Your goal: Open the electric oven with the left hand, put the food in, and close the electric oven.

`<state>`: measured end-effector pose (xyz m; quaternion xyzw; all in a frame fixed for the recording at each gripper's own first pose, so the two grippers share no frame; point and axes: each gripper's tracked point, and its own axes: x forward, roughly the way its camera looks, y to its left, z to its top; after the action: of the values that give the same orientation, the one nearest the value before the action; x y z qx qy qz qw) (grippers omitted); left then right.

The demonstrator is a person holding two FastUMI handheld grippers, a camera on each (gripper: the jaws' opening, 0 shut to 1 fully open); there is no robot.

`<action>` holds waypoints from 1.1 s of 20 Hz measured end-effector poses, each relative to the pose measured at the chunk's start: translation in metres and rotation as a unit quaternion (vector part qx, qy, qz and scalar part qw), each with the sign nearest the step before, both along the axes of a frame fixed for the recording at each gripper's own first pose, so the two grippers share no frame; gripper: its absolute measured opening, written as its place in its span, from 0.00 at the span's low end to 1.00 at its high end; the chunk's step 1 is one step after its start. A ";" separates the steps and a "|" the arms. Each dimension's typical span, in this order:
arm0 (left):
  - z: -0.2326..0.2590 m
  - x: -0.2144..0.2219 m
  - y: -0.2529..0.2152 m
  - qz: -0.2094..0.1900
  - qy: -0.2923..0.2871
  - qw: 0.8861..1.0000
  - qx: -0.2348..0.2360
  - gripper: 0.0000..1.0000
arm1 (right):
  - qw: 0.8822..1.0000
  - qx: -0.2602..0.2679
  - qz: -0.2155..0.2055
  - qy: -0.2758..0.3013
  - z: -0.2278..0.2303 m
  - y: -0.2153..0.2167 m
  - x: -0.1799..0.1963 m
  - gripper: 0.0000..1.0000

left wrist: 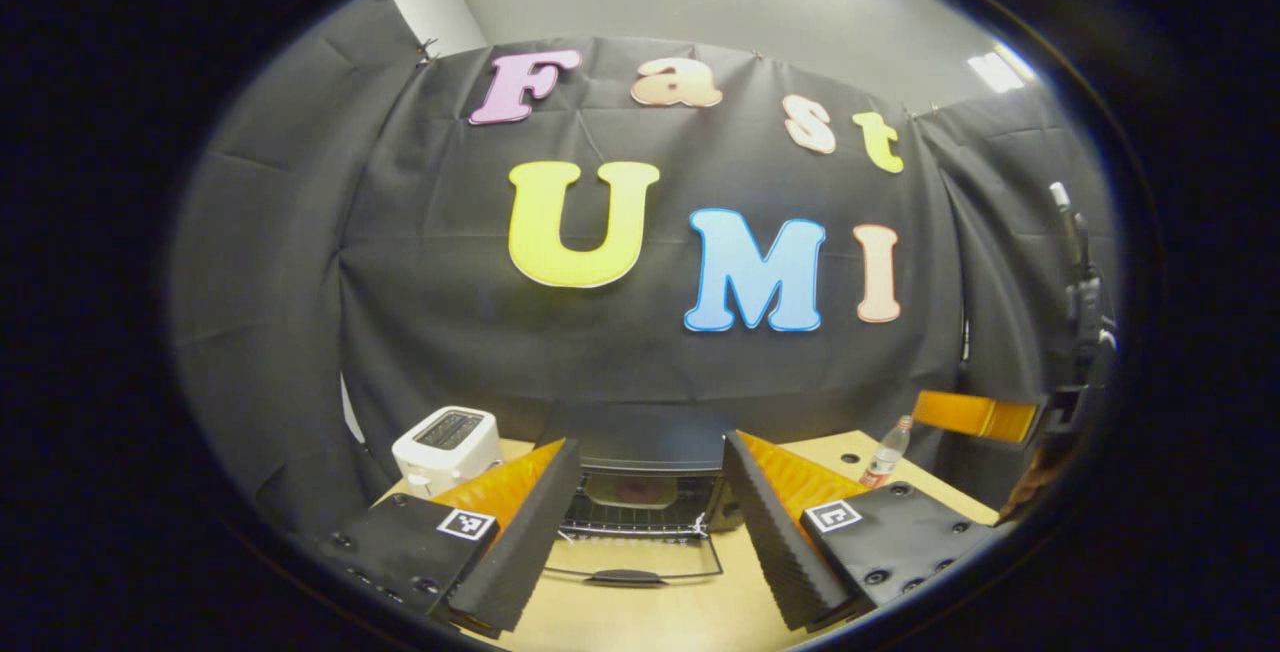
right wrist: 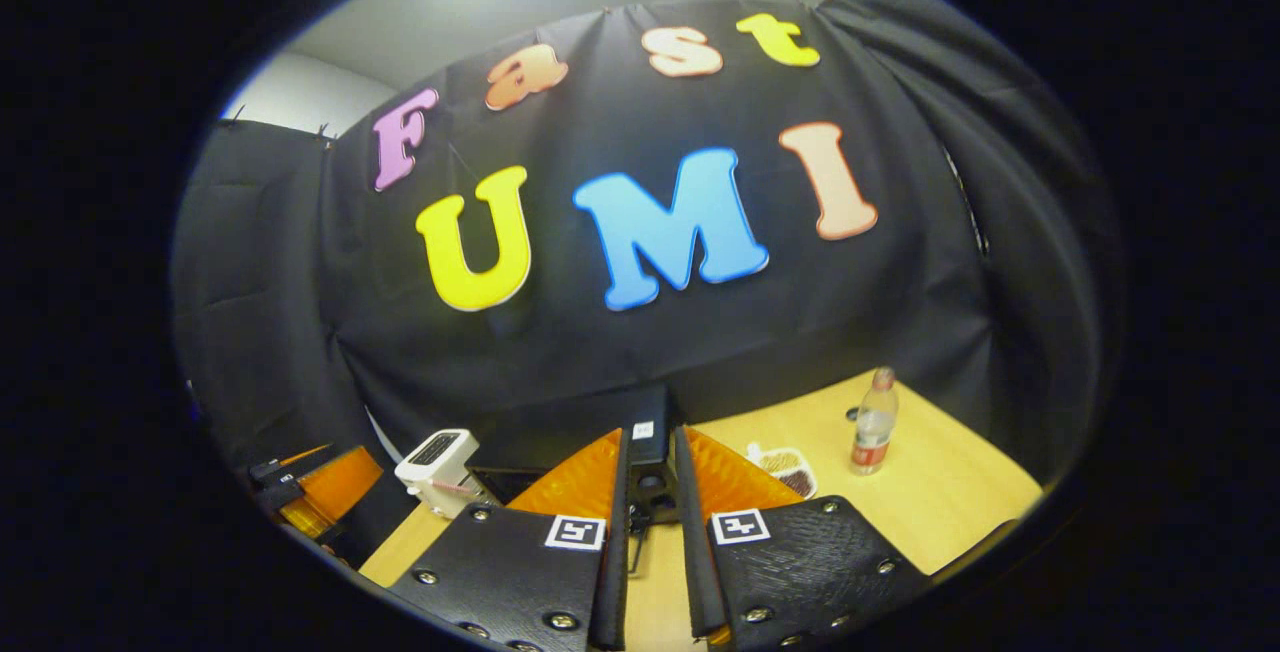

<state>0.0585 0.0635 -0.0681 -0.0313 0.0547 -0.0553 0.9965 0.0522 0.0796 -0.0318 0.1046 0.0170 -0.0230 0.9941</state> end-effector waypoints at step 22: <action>-0.217 0.040 0.005 -0.017 0.324 0.944 0.063 0.98 | 0.998 -0.043 -0.023 0.035 -0.031 -0.073 -0.004 0.88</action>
<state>0.0986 0.0687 -0.2846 0.0164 0.3788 -0.0557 0.9236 0.0478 0.0069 -0.0631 0.0611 0.0486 -0.0503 0.9957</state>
